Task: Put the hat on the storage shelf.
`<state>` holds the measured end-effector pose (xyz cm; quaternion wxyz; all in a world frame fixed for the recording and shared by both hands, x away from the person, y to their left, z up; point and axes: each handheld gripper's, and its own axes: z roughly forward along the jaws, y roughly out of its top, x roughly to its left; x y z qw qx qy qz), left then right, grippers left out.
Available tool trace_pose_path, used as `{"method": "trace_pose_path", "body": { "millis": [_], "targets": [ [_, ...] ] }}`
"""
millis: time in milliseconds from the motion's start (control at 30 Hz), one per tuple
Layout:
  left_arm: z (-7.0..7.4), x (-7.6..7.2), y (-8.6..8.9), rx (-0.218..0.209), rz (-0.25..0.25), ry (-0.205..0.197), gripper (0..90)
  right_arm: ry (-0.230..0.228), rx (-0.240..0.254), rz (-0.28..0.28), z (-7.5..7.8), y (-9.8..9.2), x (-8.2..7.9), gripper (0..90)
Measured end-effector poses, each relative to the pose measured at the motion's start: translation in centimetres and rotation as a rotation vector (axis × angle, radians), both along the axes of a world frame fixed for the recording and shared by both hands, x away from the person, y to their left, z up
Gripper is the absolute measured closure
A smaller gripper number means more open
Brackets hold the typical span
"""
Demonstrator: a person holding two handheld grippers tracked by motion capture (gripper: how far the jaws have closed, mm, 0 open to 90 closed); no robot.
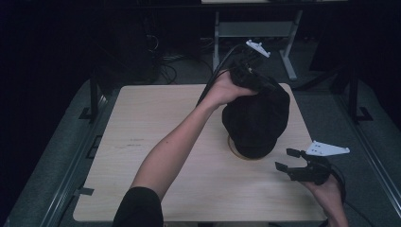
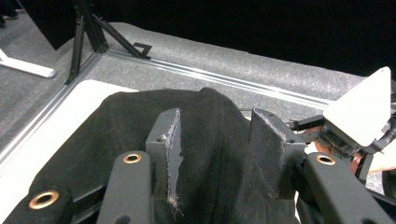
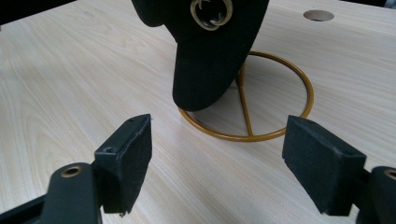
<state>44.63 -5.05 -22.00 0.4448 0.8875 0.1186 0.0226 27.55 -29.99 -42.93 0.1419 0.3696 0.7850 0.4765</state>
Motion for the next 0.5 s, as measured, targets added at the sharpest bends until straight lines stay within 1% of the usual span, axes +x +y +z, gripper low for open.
{"method": "trace_pose_path", "body": {
  "millis": [167,200,367,400,500],
  "targets": [
    [0.0,-0.2,0.6,0.01,0.009,-0.011,51.6,0.002,-0.011,0.001,-0.1,0.1,0.1,23.9],
    [0.0,-0.3,0.7,0.003,0.013,-0.007,51.4,0.001,-0.012,-0.001,-0.1,0.1,0.1,23.8],
    [0.1,-0.3,1.4,-0.001,0.028,-0.006,49.6,-0.002,-0.011,-0.004,0.0,0.1,0.0,23.8],
    [0.1,-0.4,1.8,0.0,0.03,0.001,49.3,-0.003,-0.013,-0.004,0.0,0.2,0.0,23.9],
    [0.1,-0.4,2.3,-0.002,0.038,0.001,48.8,-0.004,-0.014,-0.005,0.0,0.2,0.1,23.9]
  ]
}}
